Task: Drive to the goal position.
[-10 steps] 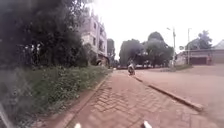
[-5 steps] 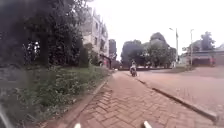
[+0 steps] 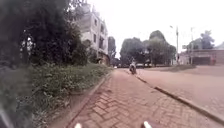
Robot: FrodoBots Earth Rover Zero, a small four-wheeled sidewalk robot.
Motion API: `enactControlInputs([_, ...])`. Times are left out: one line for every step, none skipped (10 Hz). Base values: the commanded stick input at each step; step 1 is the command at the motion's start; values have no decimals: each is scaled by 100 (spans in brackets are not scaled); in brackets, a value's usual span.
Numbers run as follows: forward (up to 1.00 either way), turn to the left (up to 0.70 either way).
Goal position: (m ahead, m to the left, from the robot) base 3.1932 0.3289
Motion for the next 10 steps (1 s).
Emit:
enactControlInputs([50,0])
enactControlInputs([50,0])
enactControlInputs([50,0])
enactControlInputs([50,2])
enactControlInputs([50,-18])
enactControlInputs([50,-50])
enactControlInputs([50,-50])
enactControlInputs([50,-50])
enactControlInputs([50,-50])
enactControlInputs([50,-50])
